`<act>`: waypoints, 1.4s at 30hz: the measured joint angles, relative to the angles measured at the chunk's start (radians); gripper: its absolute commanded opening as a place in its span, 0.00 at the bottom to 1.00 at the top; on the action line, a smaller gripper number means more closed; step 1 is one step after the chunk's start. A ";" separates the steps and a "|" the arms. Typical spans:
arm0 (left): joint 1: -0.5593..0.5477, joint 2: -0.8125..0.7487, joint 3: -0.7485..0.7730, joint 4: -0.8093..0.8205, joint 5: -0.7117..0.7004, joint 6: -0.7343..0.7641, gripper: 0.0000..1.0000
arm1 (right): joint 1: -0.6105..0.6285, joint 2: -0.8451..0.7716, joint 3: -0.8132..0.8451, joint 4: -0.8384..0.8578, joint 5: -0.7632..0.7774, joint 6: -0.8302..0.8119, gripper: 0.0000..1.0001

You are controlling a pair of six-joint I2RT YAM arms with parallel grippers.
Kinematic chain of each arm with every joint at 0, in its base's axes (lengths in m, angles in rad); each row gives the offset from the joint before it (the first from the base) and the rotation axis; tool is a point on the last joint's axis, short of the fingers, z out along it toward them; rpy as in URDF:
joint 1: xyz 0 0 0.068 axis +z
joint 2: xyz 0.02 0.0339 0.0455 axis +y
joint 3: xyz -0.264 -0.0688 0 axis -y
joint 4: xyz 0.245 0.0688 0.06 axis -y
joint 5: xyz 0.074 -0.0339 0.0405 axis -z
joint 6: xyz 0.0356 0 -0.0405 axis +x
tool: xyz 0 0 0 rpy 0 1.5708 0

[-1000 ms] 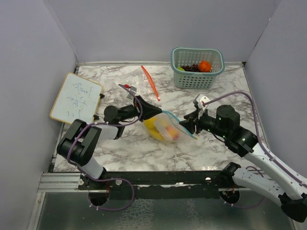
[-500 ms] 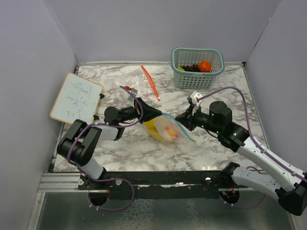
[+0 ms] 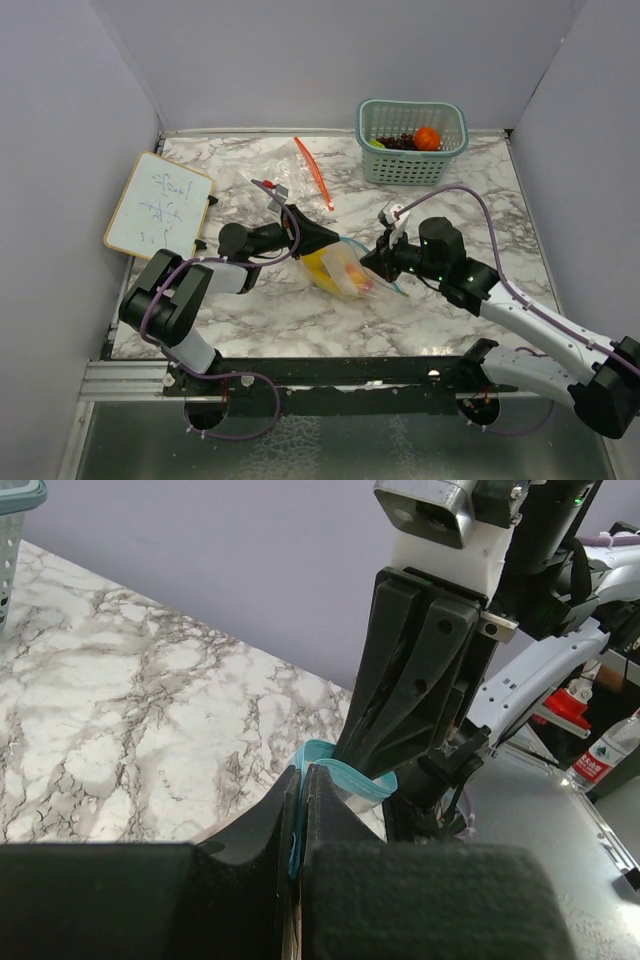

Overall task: Open the zip-top bag and remove the fake food
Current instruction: Pick up the fake fruit from the zipper food storage bag.

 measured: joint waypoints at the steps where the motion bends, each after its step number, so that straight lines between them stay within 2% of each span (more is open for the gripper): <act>1: -0.001 0.000 0.000 0.000 0.000 0.000 0.00 | 0.000 0.004 -0.003 0.003 0.005 0.003 0.02; 20: -0.043 0.000 0.006 0.000 -0.001 0.000 0.00 | 0.000 0.086 -0.048 0.063 0.056 0.074 0.02; 26: -0.055 0.000 0.006 0.000 0.000 0.000 0.00 | 0.000 0.129 -0.067 0.071 0.107 0.090 0.07; 29: -0.055 0.000 0.006 0.000 0.000 0.000 0.00 | 0.000 0.143 -0.067 0.080 0.132 0.098 0.12; 33: -0.055 0.000 0.006 0.000 0.000 0.000 0.00 | 0.000 0.146 -0.067 0.086 0.159 0.104 0.23; 38: -0.058 0.000 0.006 0.000 0.000 0.000 0.00 | 0.000 0.163 -0.063 0.098 0.214 0.109 0.48; 42: -0.064 0.000 0.006 -0.001 0.000 0.000 0.00 | 0.003 0.180 -0.055 0.097 0.260 0.117 0.63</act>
